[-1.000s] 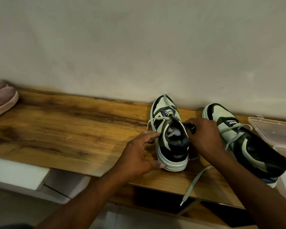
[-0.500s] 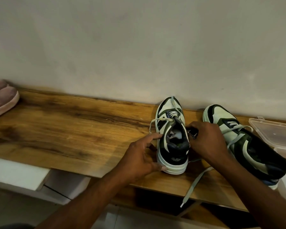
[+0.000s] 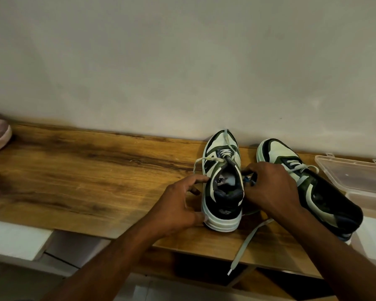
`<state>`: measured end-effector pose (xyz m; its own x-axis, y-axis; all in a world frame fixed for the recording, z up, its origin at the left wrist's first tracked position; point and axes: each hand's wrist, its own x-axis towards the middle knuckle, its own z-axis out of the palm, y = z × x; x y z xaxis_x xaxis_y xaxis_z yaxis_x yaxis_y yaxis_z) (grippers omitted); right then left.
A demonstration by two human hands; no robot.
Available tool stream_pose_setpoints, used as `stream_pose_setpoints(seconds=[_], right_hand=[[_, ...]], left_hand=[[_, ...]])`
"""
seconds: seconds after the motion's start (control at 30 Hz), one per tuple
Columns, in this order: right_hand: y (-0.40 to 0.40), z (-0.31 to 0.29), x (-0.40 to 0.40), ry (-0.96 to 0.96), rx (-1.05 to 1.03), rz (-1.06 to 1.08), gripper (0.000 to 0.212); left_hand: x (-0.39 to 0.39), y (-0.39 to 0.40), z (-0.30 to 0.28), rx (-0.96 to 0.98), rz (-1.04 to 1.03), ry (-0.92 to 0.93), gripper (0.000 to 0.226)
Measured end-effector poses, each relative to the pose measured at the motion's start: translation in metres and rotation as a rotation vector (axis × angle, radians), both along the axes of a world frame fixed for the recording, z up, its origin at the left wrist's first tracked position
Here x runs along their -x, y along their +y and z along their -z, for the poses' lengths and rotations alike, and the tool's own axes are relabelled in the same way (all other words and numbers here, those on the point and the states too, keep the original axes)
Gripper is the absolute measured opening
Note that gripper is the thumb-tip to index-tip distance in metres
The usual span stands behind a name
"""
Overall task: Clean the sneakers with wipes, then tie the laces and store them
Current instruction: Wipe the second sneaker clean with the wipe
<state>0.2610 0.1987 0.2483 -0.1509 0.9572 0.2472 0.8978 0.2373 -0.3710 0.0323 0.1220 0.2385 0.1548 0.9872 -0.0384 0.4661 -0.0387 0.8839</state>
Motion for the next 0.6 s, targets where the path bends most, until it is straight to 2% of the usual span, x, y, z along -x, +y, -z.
stream_pose_setpoints(seconds=[0.27,0.4,0.47,0.6], right_hand=[[0.002,-0.008,-0.008,0.058,-0.093,0.093,0.026],[0.001,-0.017,-0.007,0.28,-0.239,0.094,0.025],[-0.001,-0.023,0.0,0.423,-0.283,0.043,0.024],[-0.011,-0.041,0.023,0.668,-0.177,-0.062,0.024]], left_hand=[[-0.005,0.004,-0.002,-0.035,-0.122,-0.041,0.062],[-0.006,0.009,-0.007,-0.105,-0.261,-0.104,0.053],[-0.006,0.01,-0.01,-0.122,-0.32,-0.193,0.047],[-0.008,0.011,-0.023,-0.109,-0.333,-0.4,0.035]])
